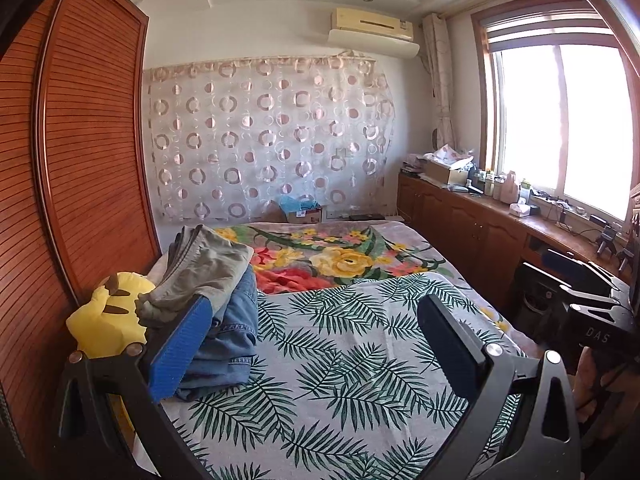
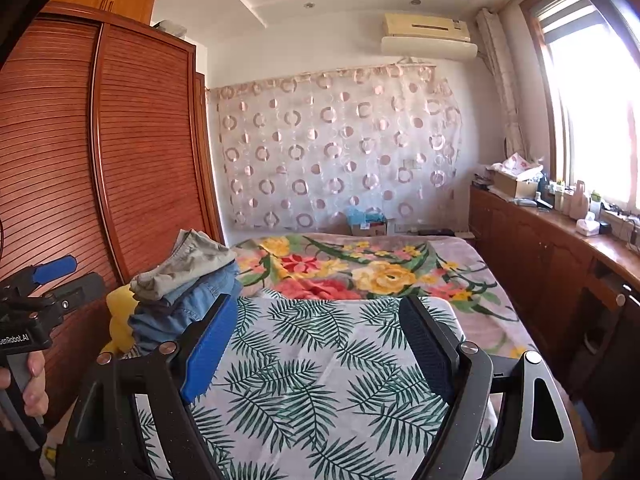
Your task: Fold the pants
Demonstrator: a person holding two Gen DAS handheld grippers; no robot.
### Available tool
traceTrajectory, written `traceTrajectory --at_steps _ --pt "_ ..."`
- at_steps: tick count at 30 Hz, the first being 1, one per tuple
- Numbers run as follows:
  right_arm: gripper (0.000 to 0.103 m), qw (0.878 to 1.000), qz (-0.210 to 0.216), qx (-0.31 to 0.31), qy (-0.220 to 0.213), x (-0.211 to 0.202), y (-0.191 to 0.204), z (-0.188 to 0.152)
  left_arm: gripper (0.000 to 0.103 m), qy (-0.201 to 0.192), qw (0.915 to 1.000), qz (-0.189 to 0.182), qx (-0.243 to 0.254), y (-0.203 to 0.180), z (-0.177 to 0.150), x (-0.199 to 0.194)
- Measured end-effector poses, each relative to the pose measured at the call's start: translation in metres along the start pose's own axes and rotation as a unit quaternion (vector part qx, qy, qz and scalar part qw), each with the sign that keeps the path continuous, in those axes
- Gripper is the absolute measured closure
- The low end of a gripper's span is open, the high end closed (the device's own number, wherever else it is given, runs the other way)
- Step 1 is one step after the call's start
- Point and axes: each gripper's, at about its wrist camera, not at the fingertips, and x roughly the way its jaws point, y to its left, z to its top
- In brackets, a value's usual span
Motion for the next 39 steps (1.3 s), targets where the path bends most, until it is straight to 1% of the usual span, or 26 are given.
traceTrajectory --at_steps 19,39 --pt "0.019 1.0 -0.005 -0.004 -0.003 -0.0054 -0.0094 0.0021 0.0 -0.001 1.0 0.0 0.001 0.0014 -0.0001 0.0" --pt "0.019 1.0 -0.003 -0.006 -0.002 -0.006 -0.0083 0.0018 0.0 0.0 1.0 0.001 0.001 0.0009 -0.0012 0.0005"
